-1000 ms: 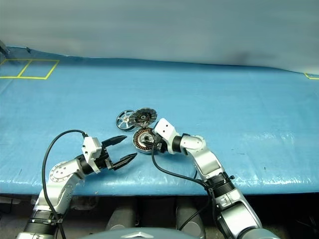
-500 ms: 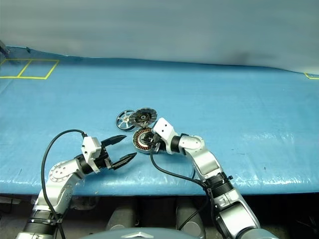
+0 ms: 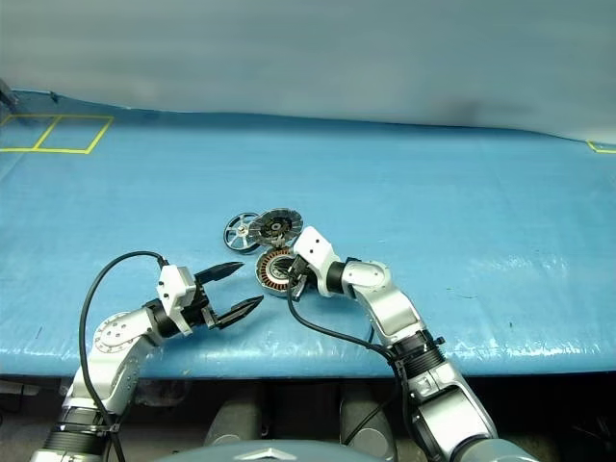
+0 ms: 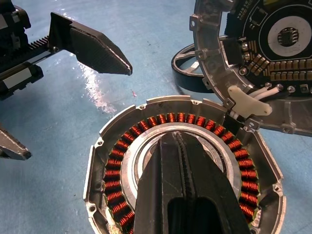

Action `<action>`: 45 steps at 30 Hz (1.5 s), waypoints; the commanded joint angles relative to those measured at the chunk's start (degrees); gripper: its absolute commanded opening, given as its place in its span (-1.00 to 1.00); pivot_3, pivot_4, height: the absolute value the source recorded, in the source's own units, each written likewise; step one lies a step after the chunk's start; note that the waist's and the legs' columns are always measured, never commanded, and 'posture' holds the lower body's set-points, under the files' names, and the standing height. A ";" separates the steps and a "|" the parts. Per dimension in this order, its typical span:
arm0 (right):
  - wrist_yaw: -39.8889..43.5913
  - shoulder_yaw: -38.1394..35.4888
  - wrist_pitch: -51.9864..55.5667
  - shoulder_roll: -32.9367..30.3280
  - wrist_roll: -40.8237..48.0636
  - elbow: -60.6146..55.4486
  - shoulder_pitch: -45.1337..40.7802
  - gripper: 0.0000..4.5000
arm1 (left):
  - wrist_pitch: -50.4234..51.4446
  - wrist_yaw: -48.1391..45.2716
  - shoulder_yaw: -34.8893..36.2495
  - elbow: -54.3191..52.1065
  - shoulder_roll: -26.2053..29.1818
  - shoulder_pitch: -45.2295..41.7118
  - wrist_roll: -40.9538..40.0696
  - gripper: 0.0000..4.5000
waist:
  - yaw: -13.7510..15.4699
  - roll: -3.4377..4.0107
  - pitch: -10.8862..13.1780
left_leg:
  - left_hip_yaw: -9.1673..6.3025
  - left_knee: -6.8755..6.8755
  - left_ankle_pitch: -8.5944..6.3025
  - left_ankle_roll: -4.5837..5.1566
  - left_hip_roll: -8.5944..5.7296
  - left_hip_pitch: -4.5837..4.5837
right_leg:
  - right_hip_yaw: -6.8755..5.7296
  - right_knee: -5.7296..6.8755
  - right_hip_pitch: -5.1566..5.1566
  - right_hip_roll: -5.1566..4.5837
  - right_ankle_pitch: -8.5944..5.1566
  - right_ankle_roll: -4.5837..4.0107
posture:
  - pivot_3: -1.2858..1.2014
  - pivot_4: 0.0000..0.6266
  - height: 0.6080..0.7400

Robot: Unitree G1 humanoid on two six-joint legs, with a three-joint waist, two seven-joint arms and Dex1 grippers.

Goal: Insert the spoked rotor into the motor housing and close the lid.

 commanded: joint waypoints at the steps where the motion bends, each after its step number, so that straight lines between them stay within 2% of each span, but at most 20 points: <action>1: -0.83 0.39 0.25 -0.12 -1.27 1.79 -0.06 -0.99 | -1.32 0.21 0.74 -0.63 0.04 0.22 -0.18 1.00 | 0.00 0.00 0.00 | 0.00 0.00 0.00 0.00 0.00 0.00 | 0.00 0.00 0.00 0.00 0.00 0.00 | 0.03 -0.52 1.00; 18: -0.16 -1.16 2.60 0.03 2.14 -5.62 0.33 -0.99 | -1.48 0.41 0.75 -0.41 0.12 0.49 -0.05 1.00 | 0.01 0.02 0.00 | 0.01 -0.02 0.00 0.00 0.00 -0.03 | 0.00 -0.01 -0.03 -0.01 0.00 0.00 | 0.03 -0.52 1.00; 32: -1.83 0.45 1.75 -0.50 -1.73 -0.23 -0.24 -0.99 | -1.46 0.46 0.63 -0.47 0.16 0.66 0.14 1.00 | -0.01 0.02 -0.01 | 0.01 -0.02 0.00 0.00 0.00 -0.01 | 0.00 -0.01 -0.02 0.00 0.00 0.00 | 0.03 -0.52 1.00; 45: -1.96 5.44 1.75 -2.44 -6.79 0.15 1.35 -0.99 | -1.68 0.73 0.79 -0.41 0.12 0.83 0.10 1.00 | 0.02 0.09 -0.26 | 0.01 -0.02 0.00 0.00 0.00 0.05 | 0.00 -0.02 0.04 -0.02 -0.01 -0.01 | 0.03 -0.52 1.00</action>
